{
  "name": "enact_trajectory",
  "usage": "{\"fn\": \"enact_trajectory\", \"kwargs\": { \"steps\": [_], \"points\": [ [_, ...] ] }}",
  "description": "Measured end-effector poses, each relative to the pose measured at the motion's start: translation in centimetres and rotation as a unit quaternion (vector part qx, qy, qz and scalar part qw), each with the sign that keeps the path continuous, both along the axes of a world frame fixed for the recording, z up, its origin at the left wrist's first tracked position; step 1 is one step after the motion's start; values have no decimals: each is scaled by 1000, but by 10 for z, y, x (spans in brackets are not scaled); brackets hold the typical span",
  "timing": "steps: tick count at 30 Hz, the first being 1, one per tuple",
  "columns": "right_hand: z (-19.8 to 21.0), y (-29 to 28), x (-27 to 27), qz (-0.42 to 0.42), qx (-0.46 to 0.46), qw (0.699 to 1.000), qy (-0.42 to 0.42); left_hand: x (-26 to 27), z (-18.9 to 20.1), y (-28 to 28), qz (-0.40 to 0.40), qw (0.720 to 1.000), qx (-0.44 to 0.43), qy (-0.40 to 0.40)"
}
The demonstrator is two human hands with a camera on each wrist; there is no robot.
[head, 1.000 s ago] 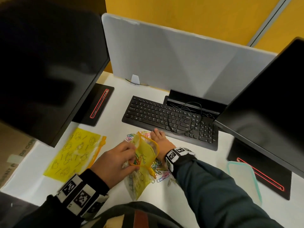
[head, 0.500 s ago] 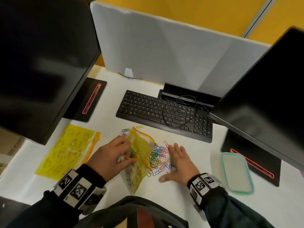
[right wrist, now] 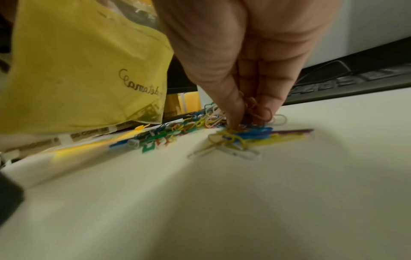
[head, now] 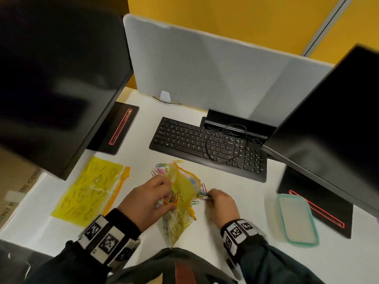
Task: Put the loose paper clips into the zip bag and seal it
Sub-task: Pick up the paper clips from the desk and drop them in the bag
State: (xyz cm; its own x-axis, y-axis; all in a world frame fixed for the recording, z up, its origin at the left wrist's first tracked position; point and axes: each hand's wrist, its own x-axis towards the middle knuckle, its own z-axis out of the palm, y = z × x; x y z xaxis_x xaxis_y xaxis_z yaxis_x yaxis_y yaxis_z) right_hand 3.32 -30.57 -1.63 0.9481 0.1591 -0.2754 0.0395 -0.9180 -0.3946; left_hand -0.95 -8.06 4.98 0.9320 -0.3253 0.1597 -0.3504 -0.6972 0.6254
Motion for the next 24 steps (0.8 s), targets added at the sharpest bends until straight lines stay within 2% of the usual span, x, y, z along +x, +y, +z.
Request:
{"fn": "enact_trajectory", "kwargs": {
  "steps": [5,9,12,15,17,19,24],
  "points": [
    [17,-17,-9,-147,100,984,-12,-5,0,1,-17,999,-29,13],
    [41,-31,-7,-224,225,947,-42,-1,1,0,-23,1000,6,12],
    [72,-28,-5,-229,327,916,-42,2,4,-3,-23,999,15,18],
    [106,-9,-7,-193,477,857,-1,2,8,-9,-22,999,24,19],
    [116,4,-8,-165,526,834,6,2,12,-14,-26,999,32,13],
    [117,13,-9,-149,529,836,8,2,16,-19,-23,999,31,2],
    [113,14,-18,-95,484,869,27,-3,30,-27,15,1000,14,-20]
  ]
}}
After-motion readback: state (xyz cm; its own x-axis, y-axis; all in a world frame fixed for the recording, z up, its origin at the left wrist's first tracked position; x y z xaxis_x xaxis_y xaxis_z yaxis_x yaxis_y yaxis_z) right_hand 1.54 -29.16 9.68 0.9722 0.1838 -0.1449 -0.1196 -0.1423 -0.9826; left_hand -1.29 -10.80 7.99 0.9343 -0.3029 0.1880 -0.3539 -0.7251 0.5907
